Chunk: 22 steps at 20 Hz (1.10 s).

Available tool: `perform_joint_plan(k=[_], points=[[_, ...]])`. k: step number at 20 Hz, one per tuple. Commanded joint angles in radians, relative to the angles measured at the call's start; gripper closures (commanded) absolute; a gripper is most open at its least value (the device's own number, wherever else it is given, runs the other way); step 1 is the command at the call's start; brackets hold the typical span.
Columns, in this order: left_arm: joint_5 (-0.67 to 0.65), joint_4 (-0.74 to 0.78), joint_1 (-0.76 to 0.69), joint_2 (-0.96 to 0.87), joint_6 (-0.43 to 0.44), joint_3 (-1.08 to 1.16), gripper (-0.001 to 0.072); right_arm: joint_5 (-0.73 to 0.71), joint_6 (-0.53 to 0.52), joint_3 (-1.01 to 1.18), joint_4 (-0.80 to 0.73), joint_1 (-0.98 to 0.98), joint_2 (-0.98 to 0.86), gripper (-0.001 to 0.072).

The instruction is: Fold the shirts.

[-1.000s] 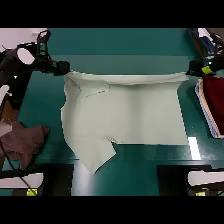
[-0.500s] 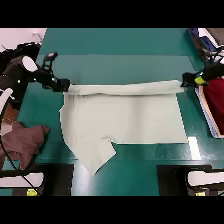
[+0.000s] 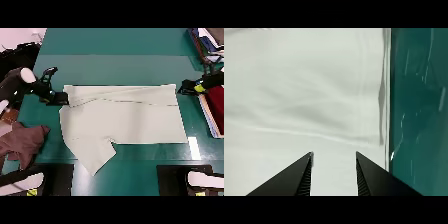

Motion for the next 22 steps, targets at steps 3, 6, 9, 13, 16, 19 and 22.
perform_joint_plan(k=[3,6,9,13,16,19,22], points=[[-0.074,-0.048,0.001,0.375,-0.105,-0.402,0.0219,-0.010,0.000,-0.006,0.009,-0.044,0.168,0.0390],[-0.098,-0.120,0.001,0.507,-0.131,-0.588,0.0219,-0.034,0.000,-0.006,0.010,-0.037,0.204,0.0391],[-0.099,-0.197,0.001,0.544,-0.131,-0.667,0.0220,-0.033,0.000,-0.006,0.011,-0.024,0.205,0.0390],[-0.018,-0.248,0.001,0.544,-0.130,-0.730,0.0219,-0.031,0.000,-0.006,0.011,-0.025,0.205,0.0391],[0.044,-0.299,0.000,0.543,-0.121,-0.775,0.0219,-0.033,0.000,-0.006,0.011,-0.025,0.205,0.0390],[0.111,-0.369,0.000,0.543,-0.096,-0.807,0.0222,-0.040,0.000,-0.006,0.011,-0.025,0.205,0.0391],[0.126,-0.466,0.001,0.543,-0.027,-0.815,0.0662,-0.020,0.000,-0.006,0.011,-0.025,0.205,0.0391]])
